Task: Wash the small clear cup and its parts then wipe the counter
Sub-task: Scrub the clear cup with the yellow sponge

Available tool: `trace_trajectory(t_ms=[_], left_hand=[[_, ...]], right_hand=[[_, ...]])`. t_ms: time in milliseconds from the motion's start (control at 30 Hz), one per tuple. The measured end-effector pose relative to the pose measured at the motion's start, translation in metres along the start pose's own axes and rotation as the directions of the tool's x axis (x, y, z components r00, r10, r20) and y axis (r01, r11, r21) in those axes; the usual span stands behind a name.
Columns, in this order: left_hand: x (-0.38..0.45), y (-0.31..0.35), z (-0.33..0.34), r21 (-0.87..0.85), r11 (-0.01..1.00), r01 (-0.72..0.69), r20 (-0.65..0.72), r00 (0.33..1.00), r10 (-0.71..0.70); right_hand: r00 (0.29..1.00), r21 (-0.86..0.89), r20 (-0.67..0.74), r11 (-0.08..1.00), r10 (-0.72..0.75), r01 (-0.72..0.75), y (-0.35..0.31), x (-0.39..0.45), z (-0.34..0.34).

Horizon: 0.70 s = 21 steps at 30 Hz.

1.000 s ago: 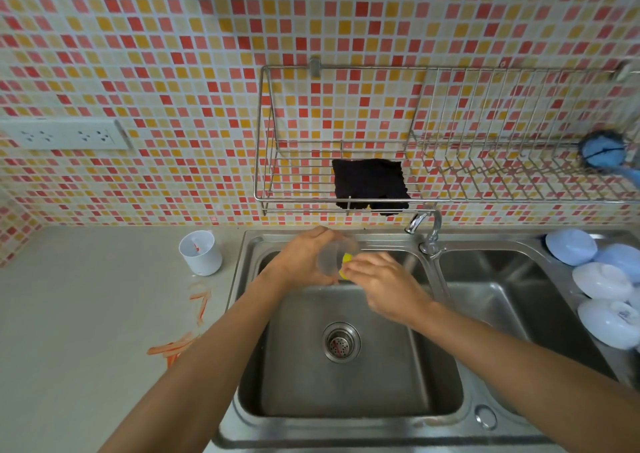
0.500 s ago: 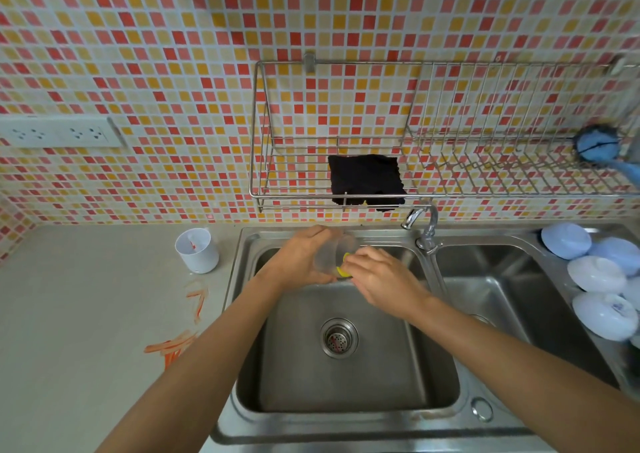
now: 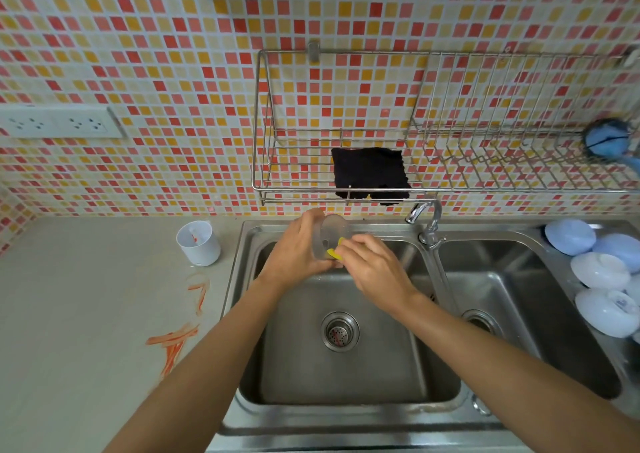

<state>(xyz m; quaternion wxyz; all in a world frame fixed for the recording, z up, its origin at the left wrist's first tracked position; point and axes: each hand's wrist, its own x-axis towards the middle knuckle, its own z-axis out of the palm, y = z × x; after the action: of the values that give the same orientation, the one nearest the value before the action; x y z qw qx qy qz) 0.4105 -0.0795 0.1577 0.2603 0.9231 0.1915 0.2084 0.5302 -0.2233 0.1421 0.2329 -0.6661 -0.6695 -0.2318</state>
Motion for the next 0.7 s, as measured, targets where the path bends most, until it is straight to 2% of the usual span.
trace_trajectory(t_ms=[67,200,300,367,433,600,700], left_hand=[[0.002,-0.002,-0.001,0.032,0.999,-0.03,-0.005,1.0,0.03],[0.001,-0.011,-0.006,0.118,0.987,-0.113,-0.014,0.993,0.116],[-0.002,-0.018,-0.005,0.242,0.964,-0.111,-0.013,0.993,0.117],[-0.003,-0.017,-0.006,0.254,0.965,-0.068,-0.007,0.997,0.072],[-0.002,-0.016,-0.007,0.22,0.972,-0.086,-0.003,0.996,0.089],[-0.004,-0.021,-0.012,0.155,0.982,-0.106,0.073,0.993,0.096],[-0.001,-0.016,-0.019,0.15,0.983,-0.102,0.066,0.993,0.093]], right_hand=[[1.0,0.021,0.014,1.0,-0.001,0.001,0.001,0.001,0.001],[0.982,0.068,0.161,0.994,-0.099,0.089,0.013,-0.004,-0.002],[0.964,-0.002,0.239,0.993,-0.116,0.12,0.027,-0.005,-0.007],[0.973,-0.036,0.227,0.997,-0.051,0.061,0.031,-0.002,-0.006],[0.982,-0.006,0.19,1.0,-0.012,0.013,0.026,-0.004,-0.005],[0.973,0.096,0.179,0.987,-0.144,0.128,0.004,-0.019,-0.002],[0.99,0.039,0.107,0.996,-0.089,0.085,0.017,-0.011,-0.005]])
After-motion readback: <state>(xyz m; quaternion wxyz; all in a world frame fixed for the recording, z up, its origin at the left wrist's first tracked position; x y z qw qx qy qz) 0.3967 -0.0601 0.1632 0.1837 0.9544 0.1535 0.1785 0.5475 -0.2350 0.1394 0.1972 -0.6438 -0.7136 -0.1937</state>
